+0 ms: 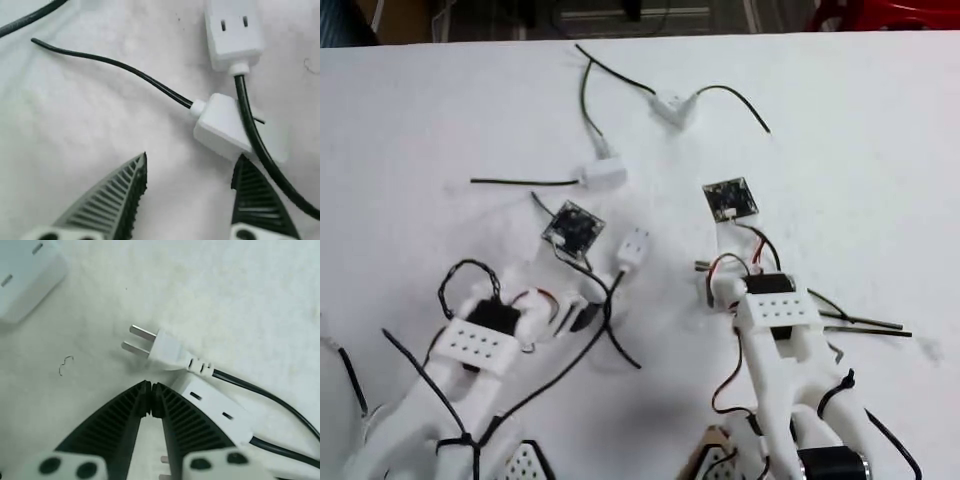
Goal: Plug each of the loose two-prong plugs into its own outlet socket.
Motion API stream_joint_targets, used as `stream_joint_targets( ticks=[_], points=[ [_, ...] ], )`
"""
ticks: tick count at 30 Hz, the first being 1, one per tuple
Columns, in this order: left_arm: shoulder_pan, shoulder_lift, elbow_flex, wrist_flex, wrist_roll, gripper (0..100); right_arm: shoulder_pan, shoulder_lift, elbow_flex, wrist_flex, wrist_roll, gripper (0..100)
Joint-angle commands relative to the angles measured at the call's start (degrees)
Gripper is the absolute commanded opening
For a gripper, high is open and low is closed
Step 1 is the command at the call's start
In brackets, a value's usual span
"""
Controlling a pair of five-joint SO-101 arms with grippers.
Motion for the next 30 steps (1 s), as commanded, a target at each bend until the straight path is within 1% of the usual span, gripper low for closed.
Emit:
stream_joint_targets(
  ticks=[1,5,8,10,12,16,18,20,22,26,30],
  points=[
    [0.22,-1.10,-3.69,-5.01,4.22,28,-0.48,-1.98,-0.26,-2.24,-0.09,2.4],
    [2.42,-1.01,-3.69,-11.34,6.51,28,-0.48,-1.98,-0.26,-2.42,-0.09,2.4],
    [6.64,-0.92,-3.69,-15.38,8.62,28,-0.48,-1.98,-0.26,-2.51,-0.09,2.4],
    [8.75,-0.92,-3.69,-16.35,9.05,28,-0.48,-1.98,0.09,-3.47,-0.18,2.4],
    [8.84,-0.92,-3.43,-15.91,8.97,28,-0.48,-1.98,0.88,-4.79,-0.09,2.4],
    [4.26,3.03,-0.97,-15.47,8.79,28,-0.48,-1.98,0.97,-4.97,-0.09,2.4],
    [1.45,6.99,-3.16,-12.48,6.59,28,-0.48,-1.98,0.97,-4.97,-0.09,2.4],
    [-0.22,11.82,-8.09,-6.33,6.59,28,-0.48,-1.98,0.97,-4.97,-0.09,2.4],
    [-0.66,17.89,-13.80,-0.09,7.21,28,-0.48,-1.98,0.97,-4.88,-0.09,2.4],
    [-1.01,29.93,-24.18,9.32,7.03,28,-0.48,-1.98,0.97,-4.79,-0.09,2.4],
    [-3.38,37.41,-31.30,17.49,6.86,28,-0.48,-1.98,0.97,-4.79,-0.09,2.4]
  ],
)
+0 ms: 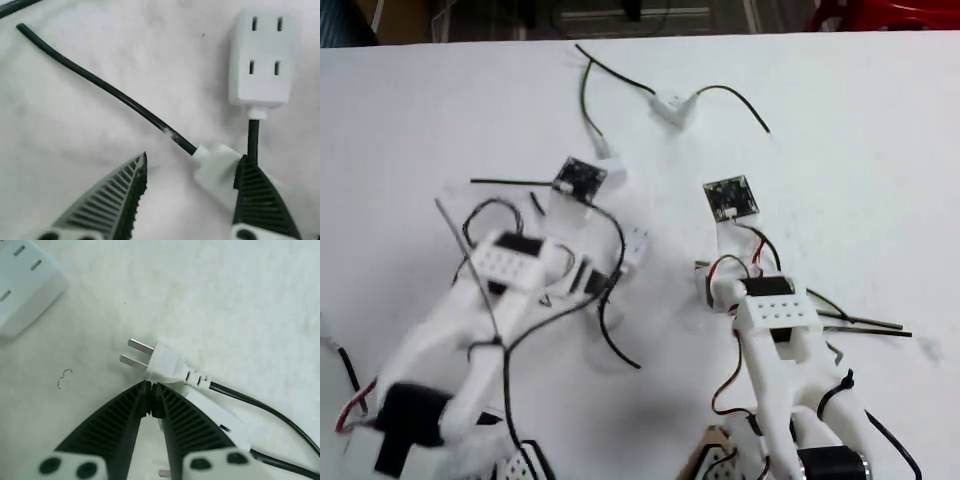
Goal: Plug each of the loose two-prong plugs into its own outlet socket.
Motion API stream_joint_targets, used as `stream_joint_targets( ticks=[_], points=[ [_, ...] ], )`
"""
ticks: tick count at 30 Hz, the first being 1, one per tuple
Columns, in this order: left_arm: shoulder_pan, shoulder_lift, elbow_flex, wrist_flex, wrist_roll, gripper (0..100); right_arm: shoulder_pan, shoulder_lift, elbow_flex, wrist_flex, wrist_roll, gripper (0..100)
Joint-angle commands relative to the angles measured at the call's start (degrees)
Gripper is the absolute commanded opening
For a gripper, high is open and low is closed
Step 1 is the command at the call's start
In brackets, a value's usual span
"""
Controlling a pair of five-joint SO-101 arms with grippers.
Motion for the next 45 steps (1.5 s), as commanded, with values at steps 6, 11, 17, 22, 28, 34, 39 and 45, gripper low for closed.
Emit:
stream_joint_targets(
  ticks=[6,11,17,22,28,34,39,45],
  points=[
    [-6.81,7.34,-6.15,11.96,-0.70,28,-0.84,-1.98,-0.26,-0.75,-0.09,2.4],
    [-10.59,5.93,-5.63,15.82,-5.45,28,-2.68,-1.98,-0.26,-0.57,-0.09,2.4],
    [-15.69,5.58,-6.24,14.95,-5.89,28,-2.86,-1.98,-0.26,-0.48,-0.09,2.4],
    [-15.96,5.41,-12.31,20.75,-5.36,28,-2.86,-1.98,-0.26,-0.40,-0.09,2.4],
    [-11.65,5.32,-23.91,30.77,3.60,28,-2.86,-1.98,-0.26,-0.57,-0.09,2.4],
    [0.84,5.49,-25.14,33.49,8.79,28,-2.86,-1.98,-0.26,-0.57,-0.09,2.4],
    [4.62,5.93,-22.59,29.89,9.93,28,-2.77,-1.98,-0.26,-0.57,-0.09,2.4],
    [0.04,5.93,-13.01,22.68,9.49,28,-2.68,-1.98,-0.18,-0.57,-0.09,2.4]
  ],
)
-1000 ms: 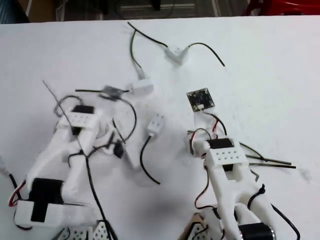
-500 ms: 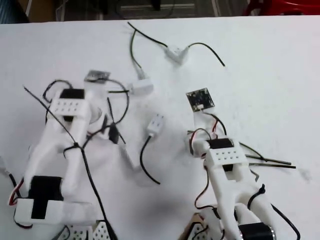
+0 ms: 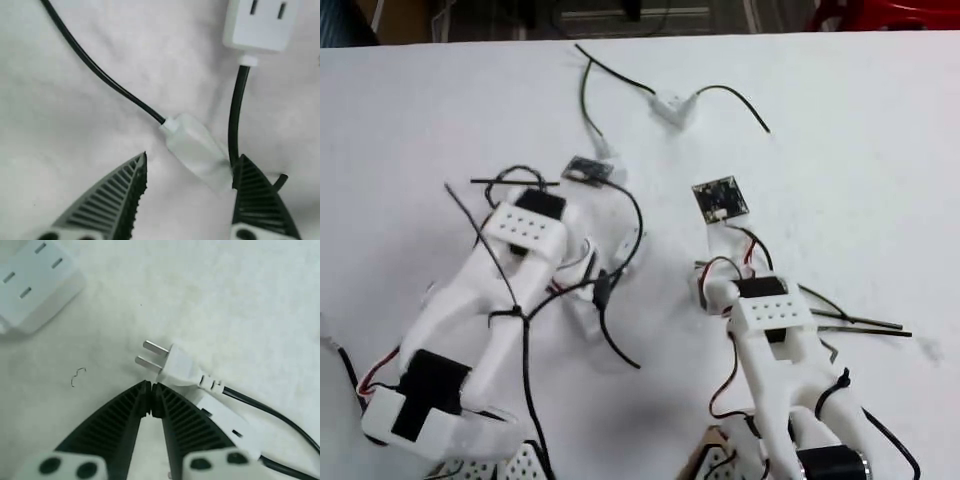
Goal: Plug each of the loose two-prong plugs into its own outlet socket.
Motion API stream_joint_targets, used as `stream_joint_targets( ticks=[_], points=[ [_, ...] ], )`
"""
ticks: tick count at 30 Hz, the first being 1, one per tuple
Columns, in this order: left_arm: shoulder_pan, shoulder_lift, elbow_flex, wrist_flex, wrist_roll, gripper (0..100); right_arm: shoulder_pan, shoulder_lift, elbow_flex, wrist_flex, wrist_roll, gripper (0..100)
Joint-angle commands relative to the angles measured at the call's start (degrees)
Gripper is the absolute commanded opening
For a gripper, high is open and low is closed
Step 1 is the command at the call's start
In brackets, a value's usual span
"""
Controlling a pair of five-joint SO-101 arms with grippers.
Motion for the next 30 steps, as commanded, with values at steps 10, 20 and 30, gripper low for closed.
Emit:
stream_joint_targets(
  ticks=[10,20,30],
  points=[
    [-14.55,-1.01,7.74,-2.55,-10.90,28,-0.40,-1.98,0.00,-0.22,-0.09,2.4],
    [-27.38,-1.10,-7.47,10.73,-10.90,28,-0.48,-1.98,0.00,-0.22,-0.09,2.4],
    [-44.09,-1.10,-13.63,15.91,-10.90,28,-0.57,-1.98,0.00,-0.31,-0.09,2.4]
  ],
)
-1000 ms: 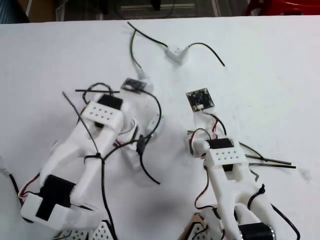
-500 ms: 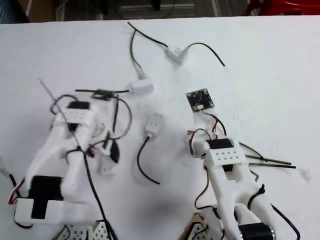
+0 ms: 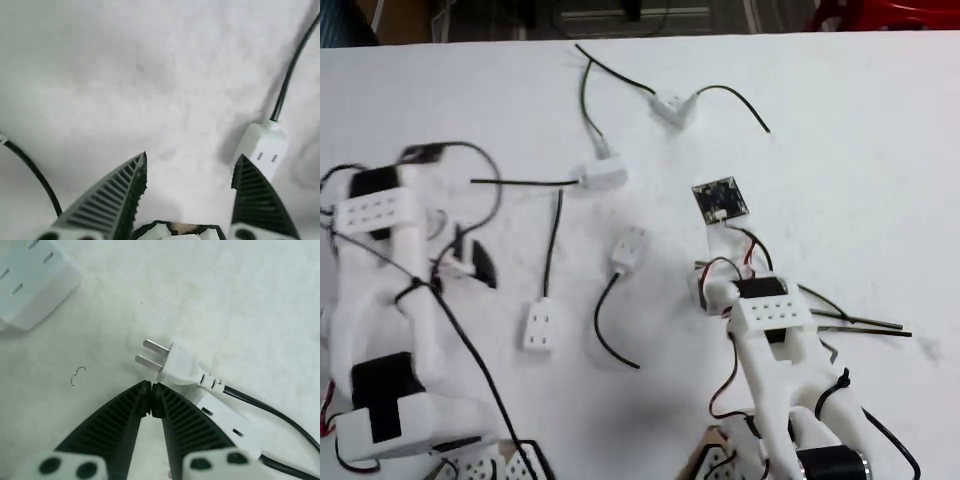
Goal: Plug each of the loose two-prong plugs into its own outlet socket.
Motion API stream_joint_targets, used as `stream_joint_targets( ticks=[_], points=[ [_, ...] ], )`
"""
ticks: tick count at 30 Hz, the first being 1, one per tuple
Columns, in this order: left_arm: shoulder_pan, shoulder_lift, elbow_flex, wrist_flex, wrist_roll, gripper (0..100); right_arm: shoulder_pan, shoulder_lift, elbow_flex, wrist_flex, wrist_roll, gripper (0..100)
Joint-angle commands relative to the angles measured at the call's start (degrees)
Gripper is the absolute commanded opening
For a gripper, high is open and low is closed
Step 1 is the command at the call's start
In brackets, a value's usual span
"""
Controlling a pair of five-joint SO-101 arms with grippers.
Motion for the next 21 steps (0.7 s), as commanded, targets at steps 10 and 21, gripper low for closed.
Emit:
stream_joint_targets(
  ticks=[10,21],
  points=[
    [-32.92,-0.40,-0.88,-6.77,-1.05,28,-3.30,-1.98,0.35,-0.13,-0.09,2.4],
    [-35.91,-0.13,13.10,-29.10,-8.35,28,-3.91,-1.98,0.79,-0.22,-0.09,2.4]
  ],
)
